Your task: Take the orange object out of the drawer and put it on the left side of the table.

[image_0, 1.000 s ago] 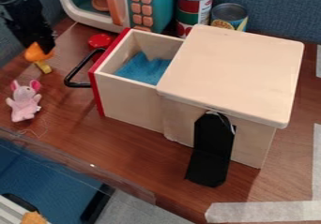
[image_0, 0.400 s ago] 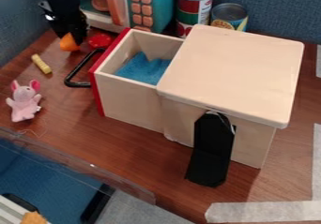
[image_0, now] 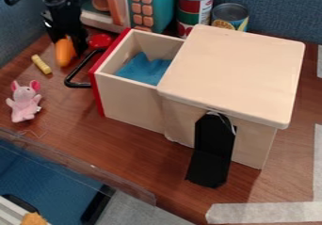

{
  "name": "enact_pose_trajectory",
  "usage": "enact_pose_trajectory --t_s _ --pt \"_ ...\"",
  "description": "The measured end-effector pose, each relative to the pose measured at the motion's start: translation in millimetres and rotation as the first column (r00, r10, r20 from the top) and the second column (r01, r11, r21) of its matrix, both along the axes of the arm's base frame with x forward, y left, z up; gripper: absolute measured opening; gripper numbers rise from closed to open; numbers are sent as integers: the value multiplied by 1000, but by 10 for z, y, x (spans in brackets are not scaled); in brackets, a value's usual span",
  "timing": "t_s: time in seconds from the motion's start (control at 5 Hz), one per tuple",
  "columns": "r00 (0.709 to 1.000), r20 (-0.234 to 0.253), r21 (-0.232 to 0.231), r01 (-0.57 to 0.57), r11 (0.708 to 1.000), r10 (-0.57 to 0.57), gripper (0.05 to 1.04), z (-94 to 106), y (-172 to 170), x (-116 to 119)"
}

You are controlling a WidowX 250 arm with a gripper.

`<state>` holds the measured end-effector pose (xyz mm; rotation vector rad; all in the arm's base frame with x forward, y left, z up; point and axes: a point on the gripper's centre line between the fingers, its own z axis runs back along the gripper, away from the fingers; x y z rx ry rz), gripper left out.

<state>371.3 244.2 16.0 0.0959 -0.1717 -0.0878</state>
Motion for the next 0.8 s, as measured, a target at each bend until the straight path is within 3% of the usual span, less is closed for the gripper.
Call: enact_pose_trajectory --t_s 0.2,0.4,0.6,0.8 --pt "1000 -18 -50 20 999 -21 1003 226 69 -108" --pt "999 17 -74 39 996 -38 1001 590 115 -208" --pt "996 0 -93 88 992 -89 1001 800 72 -268" --pt "992 -97 14 81 997 -80 1001 882 67 -405"
